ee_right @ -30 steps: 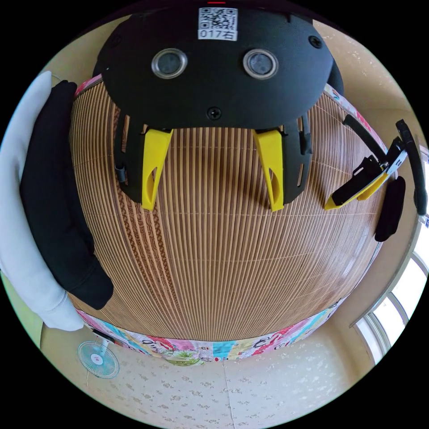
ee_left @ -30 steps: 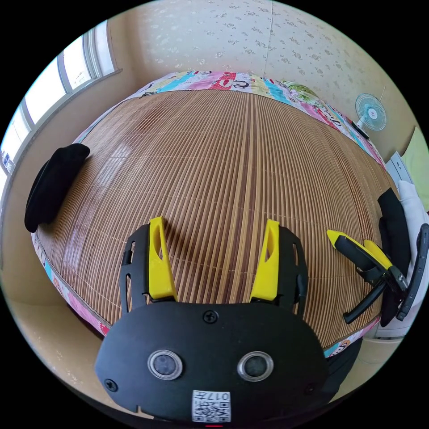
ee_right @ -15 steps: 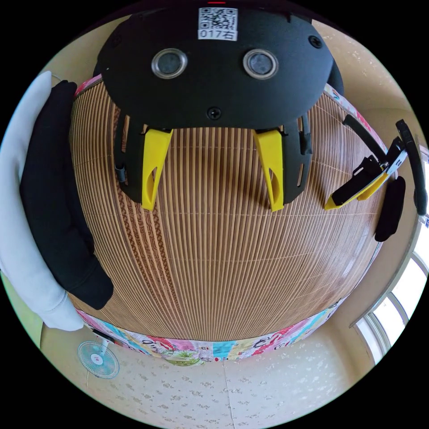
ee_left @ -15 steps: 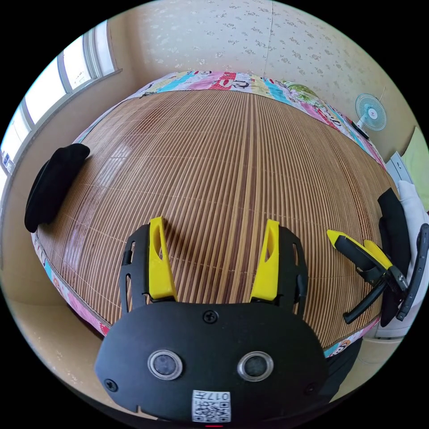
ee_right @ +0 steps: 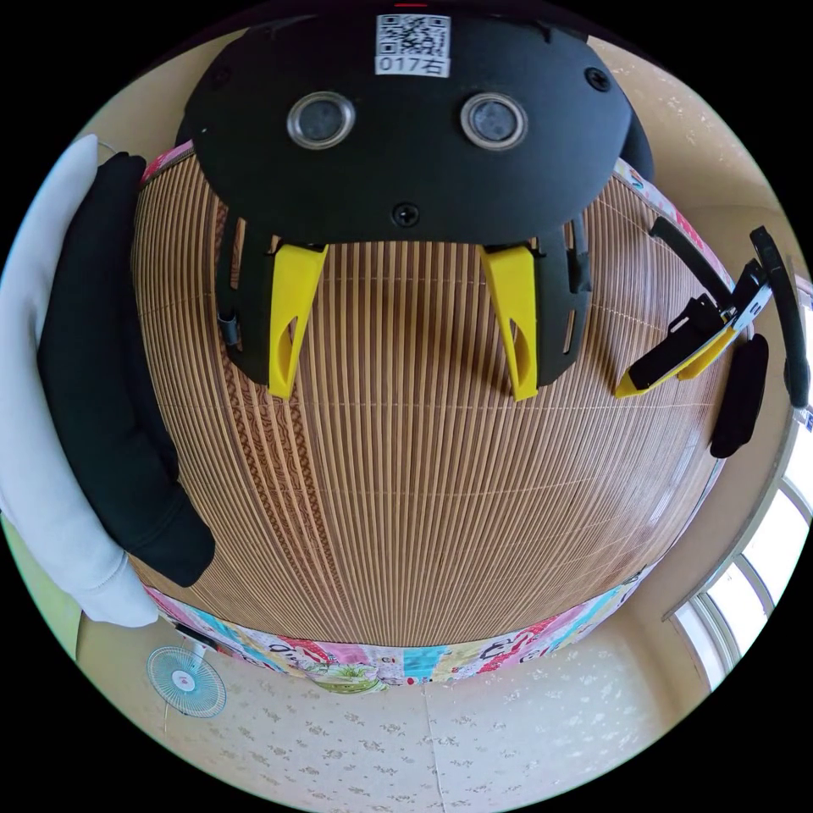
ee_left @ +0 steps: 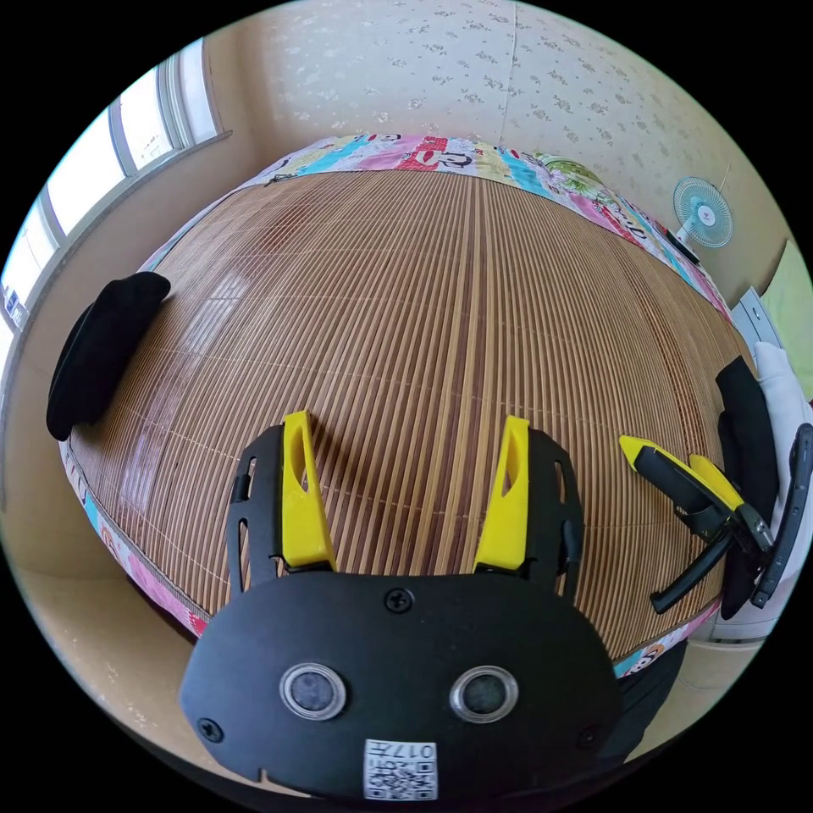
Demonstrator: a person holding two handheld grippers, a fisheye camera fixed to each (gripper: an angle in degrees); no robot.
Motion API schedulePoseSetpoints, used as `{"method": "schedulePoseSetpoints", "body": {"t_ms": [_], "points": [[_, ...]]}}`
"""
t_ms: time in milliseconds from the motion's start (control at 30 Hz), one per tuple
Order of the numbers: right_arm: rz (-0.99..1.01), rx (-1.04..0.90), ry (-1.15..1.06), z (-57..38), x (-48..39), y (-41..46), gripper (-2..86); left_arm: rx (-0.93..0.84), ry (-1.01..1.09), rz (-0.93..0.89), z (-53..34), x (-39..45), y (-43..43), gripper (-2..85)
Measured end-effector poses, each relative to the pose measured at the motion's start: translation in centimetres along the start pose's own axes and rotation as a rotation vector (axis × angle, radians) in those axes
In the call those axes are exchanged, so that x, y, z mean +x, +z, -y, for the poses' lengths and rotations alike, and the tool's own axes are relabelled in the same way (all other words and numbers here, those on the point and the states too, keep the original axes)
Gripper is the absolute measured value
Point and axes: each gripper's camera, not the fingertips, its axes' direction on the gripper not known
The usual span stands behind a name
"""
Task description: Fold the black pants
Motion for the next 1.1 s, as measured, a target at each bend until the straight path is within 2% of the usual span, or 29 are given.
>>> {"method": "schedulePoseSetpoints", "body": {"t_ms": [1100], "points": [[-0.001,0.0,0.004,0.1,-0.06,0.52,32.0,0.0,-0.003,0.001,-0.66,0.57,0.12,29.0]]}}
